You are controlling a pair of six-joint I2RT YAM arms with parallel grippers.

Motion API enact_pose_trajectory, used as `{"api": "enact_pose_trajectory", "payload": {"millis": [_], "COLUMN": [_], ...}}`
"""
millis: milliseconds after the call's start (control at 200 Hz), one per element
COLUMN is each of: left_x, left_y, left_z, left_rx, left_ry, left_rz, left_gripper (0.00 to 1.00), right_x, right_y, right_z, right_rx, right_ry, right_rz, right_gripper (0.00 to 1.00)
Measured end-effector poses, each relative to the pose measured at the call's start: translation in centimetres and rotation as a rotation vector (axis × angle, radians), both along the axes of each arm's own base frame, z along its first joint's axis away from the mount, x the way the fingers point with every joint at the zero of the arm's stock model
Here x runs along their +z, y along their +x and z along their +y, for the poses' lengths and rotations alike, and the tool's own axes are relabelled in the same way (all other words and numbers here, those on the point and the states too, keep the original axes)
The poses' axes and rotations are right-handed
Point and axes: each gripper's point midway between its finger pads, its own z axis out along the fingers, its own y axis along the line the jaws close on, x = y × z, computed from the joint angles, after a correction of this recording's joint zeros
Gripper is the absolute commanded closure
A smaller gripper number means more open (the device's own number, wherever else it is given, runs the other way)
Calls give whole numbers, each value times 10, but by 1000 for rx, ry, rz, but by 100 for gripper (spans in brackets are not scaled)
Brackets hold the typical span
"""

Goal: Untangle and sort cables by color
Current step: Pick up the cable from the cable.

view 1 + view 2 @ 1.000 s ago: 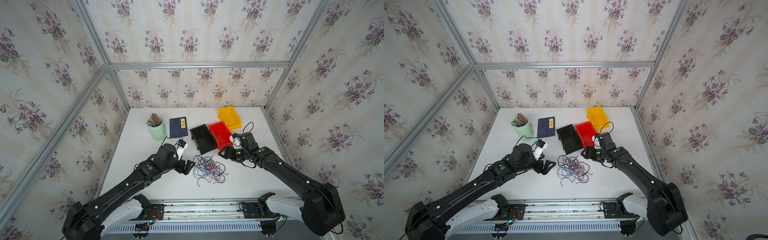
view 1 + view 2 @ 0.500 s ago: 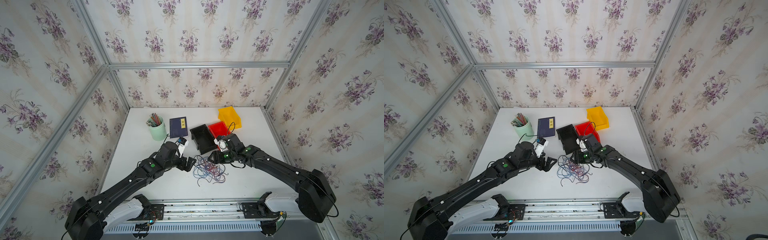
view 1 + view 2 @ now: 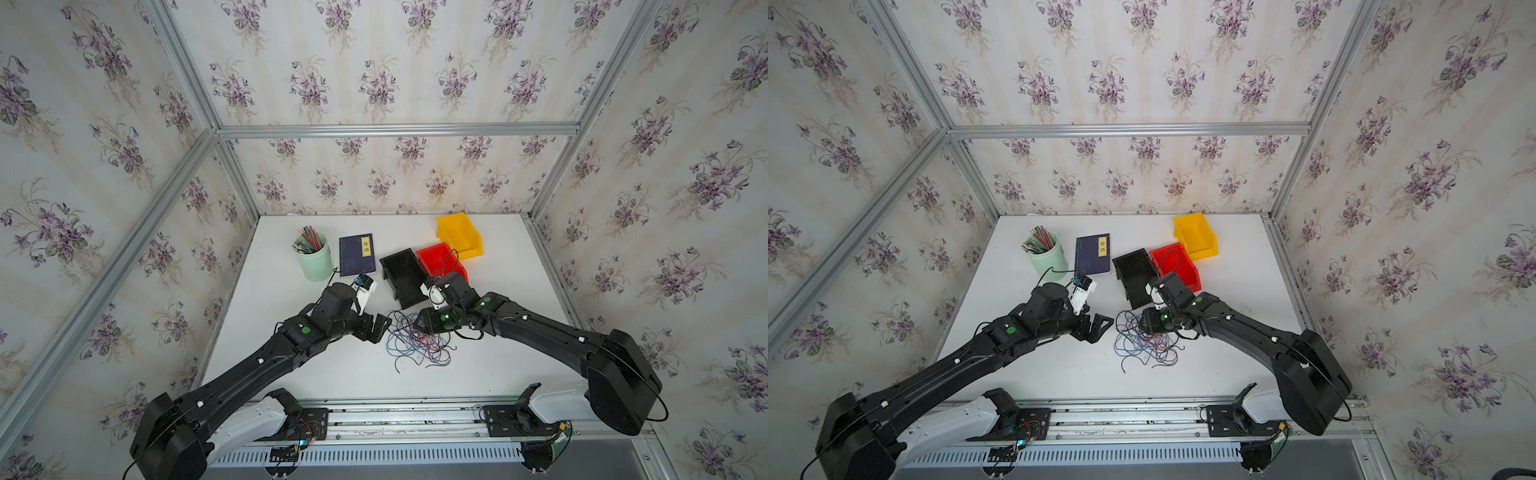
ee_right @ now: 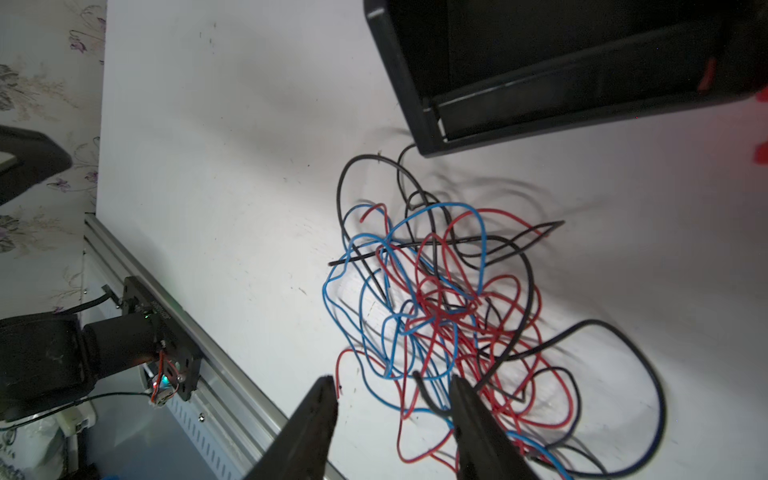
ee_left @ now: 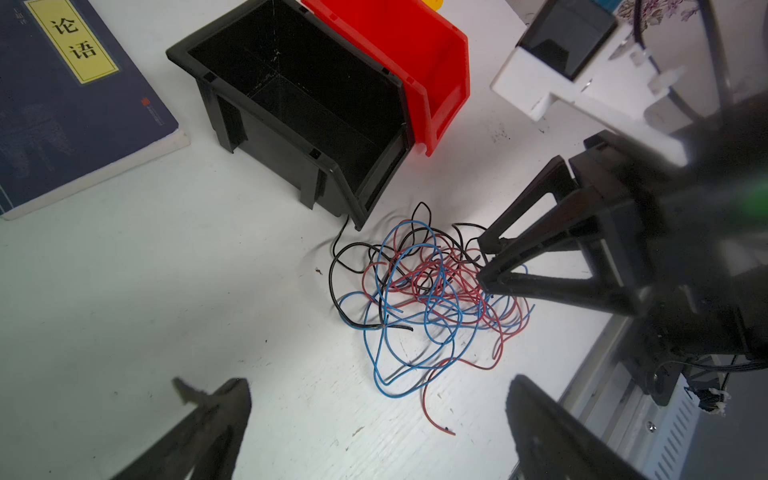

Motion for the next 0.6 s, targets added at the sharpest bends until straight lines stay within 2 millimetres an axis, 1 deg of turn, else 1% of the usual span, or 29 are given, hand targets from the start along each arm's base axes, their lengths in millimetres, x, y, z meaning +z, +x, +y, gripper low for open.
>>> {"api": "enact_pose_trajectory", "payload": {"millis": [190, 280, 475, 520, 599], "left_x": [-1, 0, 1, 1, 1], "left_y": [-1, -1, -1, -1, -1], "left_z": [2, 2, 3, 3, 4], "left_rx": [0, 1, 1, 1, 2], "left_ry": [9, 7, 14, 14, 18], "left_rz": [4, -1, -7, -8, -12], "left_gripper": [1, 1, 1, 1, 1], "right_x": [-8, -8, -8, -6, -4], "right_y": [3, 4, 9, 10, 13], "right_z": [-2, -2, -2, -1, -2], "right_rx": [-10, -12, -22, -23, -31], "right_ry": [-27, -32, -39, -37, -46], "right_rz": [0, -5, -26, -29, -48], "right_gripper": [65, 72, 93, 100, 100]}}
